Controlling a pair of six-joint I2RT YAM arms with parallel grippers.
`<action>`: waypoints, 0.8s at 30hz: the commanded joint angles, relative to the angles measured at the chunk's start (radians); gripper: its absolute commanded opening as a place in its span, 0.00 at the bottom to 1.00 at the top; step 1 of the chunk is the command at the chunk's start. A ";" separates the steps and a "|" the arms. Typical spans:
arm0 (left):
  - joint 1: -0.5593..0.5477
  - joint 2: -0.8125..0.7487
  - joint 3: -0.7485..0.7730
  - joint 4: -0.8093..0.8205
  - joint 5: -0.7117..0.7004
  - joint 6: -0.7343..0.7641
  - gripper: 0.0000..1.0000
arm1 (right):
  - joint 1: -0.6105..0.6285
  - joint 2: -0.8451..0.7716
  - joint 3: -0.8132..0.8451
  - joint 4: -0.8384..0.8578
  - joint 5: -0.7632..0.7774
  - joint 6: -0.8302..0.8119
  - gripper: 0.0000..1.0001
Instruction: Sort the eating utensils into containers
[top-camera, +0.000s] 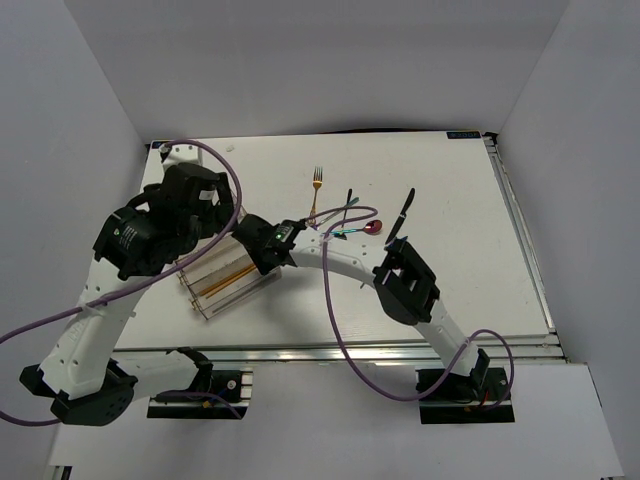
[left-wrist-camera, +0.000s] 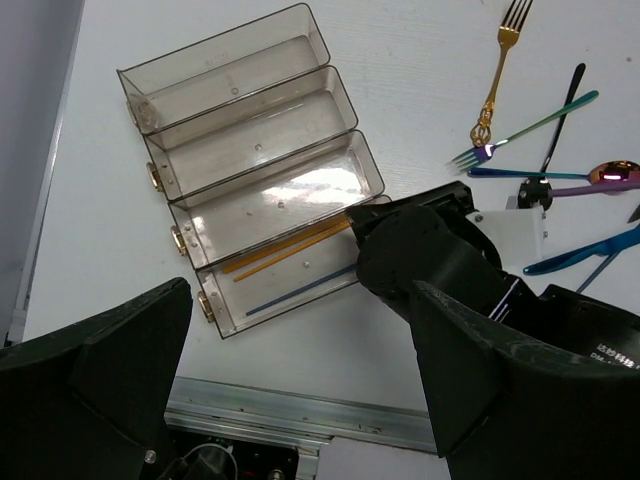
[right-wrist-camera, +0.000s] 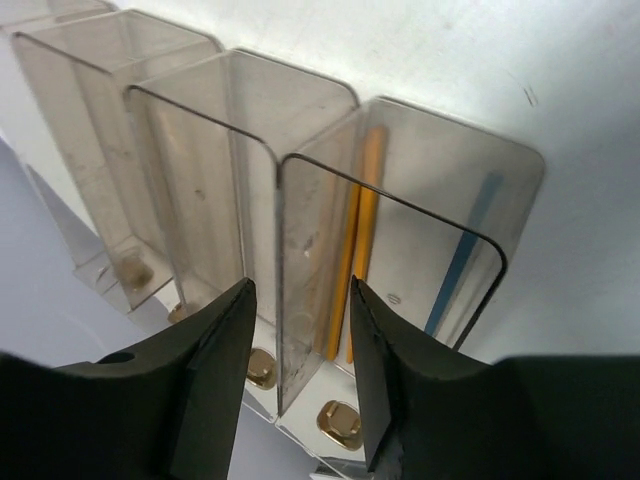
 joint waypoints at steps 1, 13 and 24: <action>-0.005 -0.004 -0.001 0.024 0.024 0.023 0.98 | -0.023 -0.139 -0.010 0.056 0.089 -0.109 0.48; -0.128 0.206 -0.268 0.496 0.363 -0.061 0.98 | -0.584 -0.941 -0.708 -0.051 -0.083 -0.842 0.75; -0.374 0.777 -0.021 0.719 0.404 -0.104 0.88 | -1.113 -1.203 -0.811 -0.246 -0.443 -1.422 0.76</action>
